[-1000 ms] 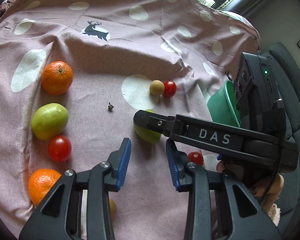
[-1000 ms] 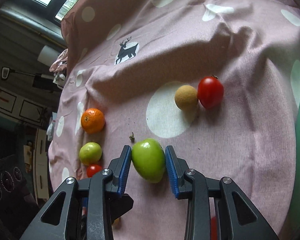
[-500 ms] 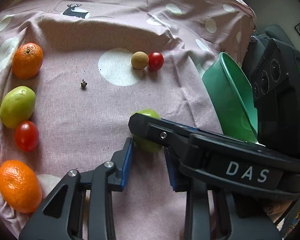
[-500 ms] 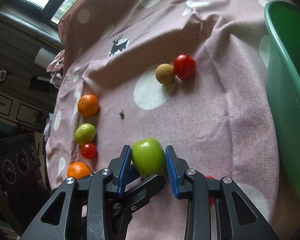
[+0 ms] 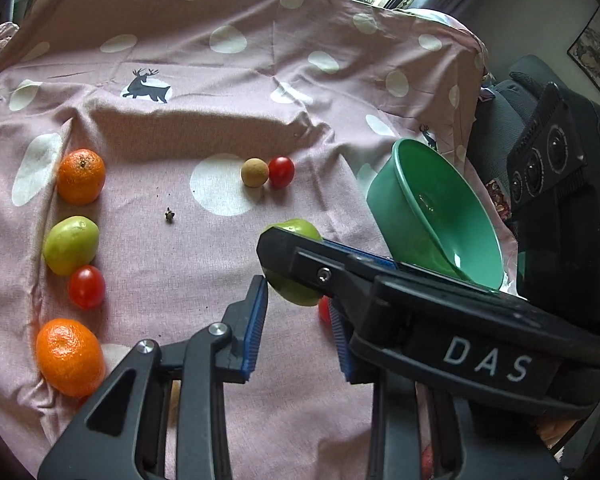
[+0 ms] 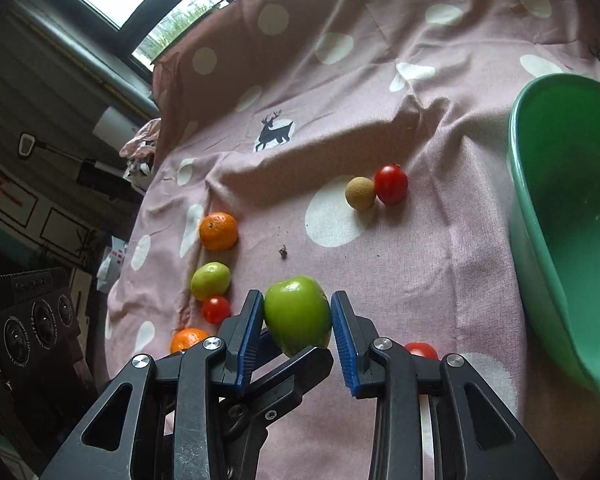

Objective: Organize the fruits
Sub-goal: 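Carry the green apple with the right tool over the green bowl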

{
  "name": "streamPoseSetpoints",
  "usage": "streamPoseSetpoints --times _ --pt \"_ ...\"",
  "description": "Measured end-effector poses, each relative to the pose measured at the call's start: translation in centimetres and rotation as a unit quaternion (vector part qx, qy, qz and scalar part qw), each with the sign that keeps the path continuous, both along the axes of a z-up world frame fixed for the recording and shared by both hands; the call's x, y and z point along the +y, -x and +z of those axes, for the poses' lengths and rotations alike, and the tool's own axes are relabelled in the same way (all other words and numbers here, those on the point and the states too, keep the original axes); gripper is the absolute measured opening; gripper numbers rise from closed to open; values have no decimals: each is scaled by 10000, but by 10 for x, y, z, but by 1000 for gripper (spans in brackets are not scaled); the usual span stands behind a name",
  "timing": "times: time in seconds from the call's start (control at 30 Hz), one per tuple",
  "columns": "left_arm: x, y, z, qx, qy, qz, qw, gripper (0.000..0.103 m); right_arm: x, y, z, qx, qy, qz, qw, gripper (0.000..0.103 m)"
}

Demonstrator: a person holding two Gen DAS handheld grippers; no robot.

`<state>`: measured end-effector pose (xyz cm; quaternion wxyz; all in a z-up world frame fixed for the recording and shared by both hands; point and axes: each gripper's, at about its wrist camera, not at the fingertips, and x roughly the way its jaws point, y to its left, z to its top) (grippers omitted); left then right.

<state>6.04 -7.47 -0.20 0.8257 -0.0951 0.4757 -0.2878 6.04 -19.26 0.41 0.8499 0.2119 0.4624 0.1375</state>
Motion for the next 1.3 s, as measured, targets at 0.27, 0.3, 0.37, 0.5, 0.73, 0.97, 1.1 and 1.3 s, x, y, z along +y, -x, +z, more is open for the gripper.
streamPoseSetpoints --times 0.27,0.3,0.37,0.5,0.73,0.97,1.1,1.3 --pt "-10 15 30 -532 -42 -27 9986 31 -7 15 28 -472 -68 -31 9989 36" --pt "-13 17 34 -615 -66 -49 9981 31 -10 18 31 -533 -87 -41 9985 36" --pt "-20 20 41 -791 -120 -90 9968 31 -17 22 37 -650 -135 -78 9978 36" --pt "-35 23 52 -1009 -225 -166 9945 31 -28 28 48 -844 -75 -193 9962 36" --pt "-62 18 63 -1168 -69 -393 9924 31 -57 33 61 -1094 -119 -520 9926 36" --pt "-99 17 71 -1344 -111 -715 9883 31 -92 39 64 -1171 -220 -937 9884 36" --pt "-119 15 72 -1350 -66 -934 9864 31 -108 45 66 -1216 -151 -1164 9856 36" --pt "-145 15 70 -1320 39 -1190 9841 31 -137 51 63 -1192 -284 -1529 9806 36"
